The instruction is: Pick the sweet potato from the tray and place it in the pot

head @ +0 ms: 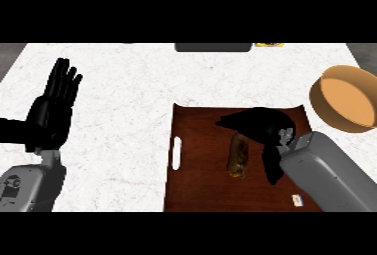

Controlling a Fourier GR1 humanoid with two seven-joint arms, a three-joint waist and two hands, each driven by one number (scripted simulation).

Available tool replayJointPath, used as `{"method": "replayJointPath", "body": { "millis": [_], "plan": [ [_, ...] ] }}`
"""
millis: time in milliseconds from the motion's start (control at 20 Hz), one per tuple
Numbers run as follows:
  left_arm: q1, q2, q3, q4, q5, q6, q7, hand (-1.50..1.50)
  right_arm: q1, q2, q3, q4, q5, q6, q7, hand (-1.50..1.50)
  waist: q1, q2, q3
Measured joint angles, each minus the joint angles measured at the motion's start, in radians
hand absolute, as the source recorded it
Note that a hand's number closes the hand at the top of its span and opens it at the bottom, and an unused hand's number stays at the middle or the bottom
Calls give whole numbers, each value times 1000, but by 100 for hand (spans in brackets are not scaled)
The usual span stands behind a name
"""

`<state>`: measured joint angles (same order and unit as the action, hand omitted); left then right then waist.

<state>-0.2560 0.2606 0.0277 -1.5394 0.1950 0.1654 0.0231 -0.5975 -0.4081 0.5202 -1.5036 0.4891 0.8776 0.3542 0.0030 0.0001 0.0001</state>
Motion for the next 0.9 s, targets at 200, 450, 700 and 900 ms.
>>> {"method": "replayJointPath", "body": {
  "millis": [200,450,700,900],
  "plan": [
    [10,-12,10,8,-5,-16,-11,0,36,18,9,3,81,-18,-36,-150,0,0,0],
    [-21,-11,35,37,-7,-35,-14,0,49,47,25,46,187,-39,-47,-150,0,0,0],
    [-4,-19,45,9,-12,-47,2,0,65,100,19,119,275,-70,-79,-150,1,0,0],
    [-5,-37,37,-20,-27,-35,30,0,89,102,24,160,335,-114,-147,-150,1,0,0]
  ]
}}
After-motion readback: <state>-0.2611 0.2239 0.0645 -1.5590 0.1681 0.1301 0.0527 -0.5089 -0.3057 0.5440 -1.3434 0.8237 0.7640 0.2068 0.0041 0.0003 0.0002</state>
